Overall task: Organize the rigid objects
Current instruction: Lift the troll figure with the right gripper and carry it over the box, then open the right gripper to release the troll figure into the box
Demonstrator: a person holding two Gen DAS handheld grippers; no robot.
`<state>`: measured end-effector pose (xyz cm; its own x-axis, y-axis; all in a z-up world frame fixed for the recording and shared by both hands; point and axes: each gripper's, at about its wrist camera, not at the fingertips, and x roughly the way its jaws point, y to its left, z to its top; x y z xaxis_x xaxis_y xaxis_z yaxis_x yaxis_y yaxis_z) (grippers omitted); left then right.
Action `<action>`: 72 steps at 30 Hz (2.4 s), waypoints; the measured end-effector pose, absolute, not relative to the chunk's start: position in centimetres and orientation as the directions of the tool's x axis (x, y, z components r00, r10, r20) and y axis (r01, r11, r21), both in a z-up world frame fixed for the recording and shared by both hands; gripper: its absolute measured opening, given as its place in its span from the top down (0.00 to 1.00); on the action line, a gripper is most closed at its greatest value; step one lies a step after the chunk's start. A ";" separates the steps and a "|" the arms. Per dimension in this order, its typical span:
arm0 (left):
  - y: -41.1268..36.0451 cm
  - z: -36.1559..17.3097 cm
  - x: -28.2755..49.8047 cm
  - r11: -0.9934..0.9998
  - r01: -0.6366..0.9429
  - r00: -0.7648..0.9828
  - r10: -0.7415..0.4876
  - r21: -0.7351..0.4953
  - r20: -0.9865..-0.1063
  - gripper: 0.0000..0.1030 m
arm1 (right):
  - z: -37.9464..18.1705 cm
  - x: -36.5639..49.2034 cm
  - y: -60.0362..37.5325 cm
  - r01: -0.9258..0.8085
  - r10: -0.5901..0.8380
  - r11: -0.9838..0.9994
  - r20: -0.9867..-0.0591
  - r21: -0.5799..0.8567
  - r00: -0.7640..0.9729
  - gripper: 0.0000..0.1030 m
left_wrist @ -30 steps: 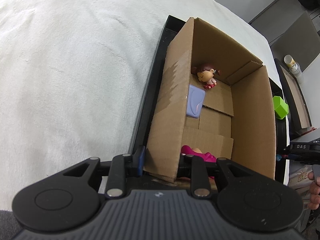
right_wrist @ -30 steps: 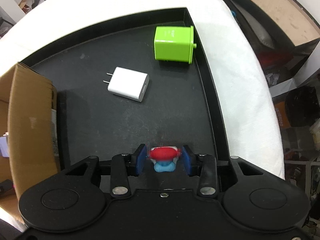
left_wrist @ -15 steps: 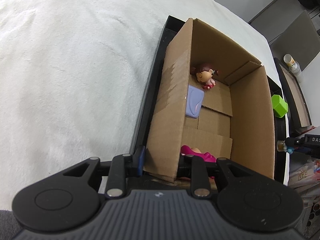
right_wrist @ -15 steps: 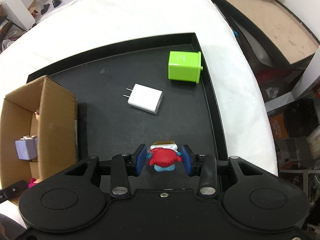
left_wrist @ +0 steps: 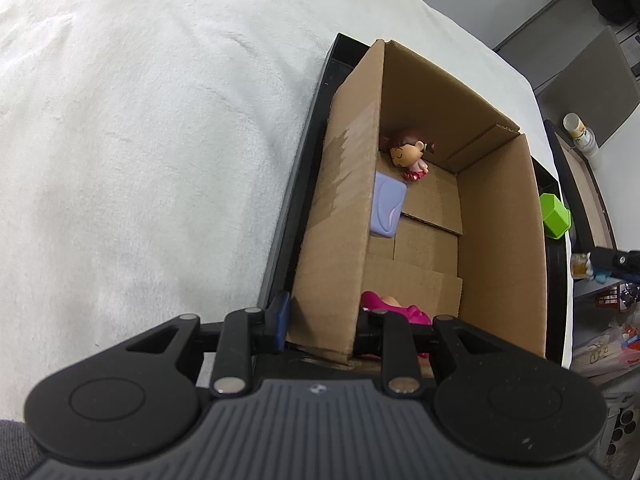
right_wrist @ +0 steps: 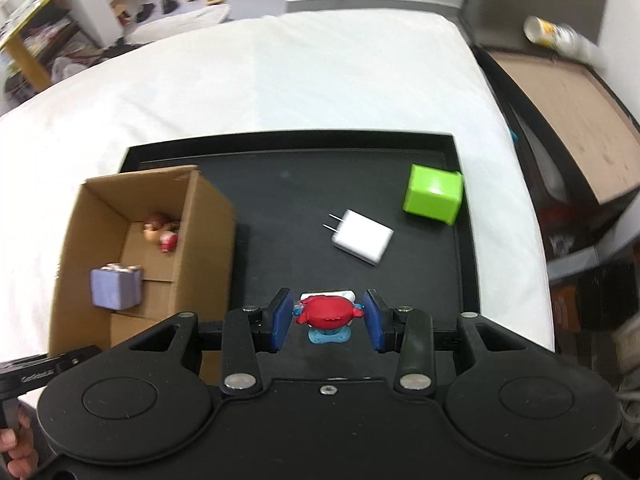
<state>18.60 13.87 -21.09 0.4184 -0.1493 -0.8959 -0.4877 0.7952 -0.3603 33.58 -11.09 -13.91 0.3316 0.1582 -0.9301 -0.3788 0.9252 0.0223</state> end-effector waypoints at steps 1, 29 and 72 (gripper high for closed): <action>13.9 -21.1 18.6 0.795 -0.487 0.419 -0.150 -0.361 -0.896 0.74 | -13.7 33.5 -10.7 -0.394 0.162 0.919 -0.928 0.018 0.336 0.63; 14.7 -21.4 18.5 0.799 -0.457 0.430 -0.185 -0.390 -0.884 0.73 | -12.7 32.2 1.0 -0.645 0.291 0.764 -0.898 0.011 0.330 0.63; 14.9 -21.2 18.3 0.794 -0.465 0.436 -0.179 -0.391 -0.882 0.72 | -11.0 31.2 -3.6 -0.608 0.362 0.784 -0.888 0.125 0.284 0.51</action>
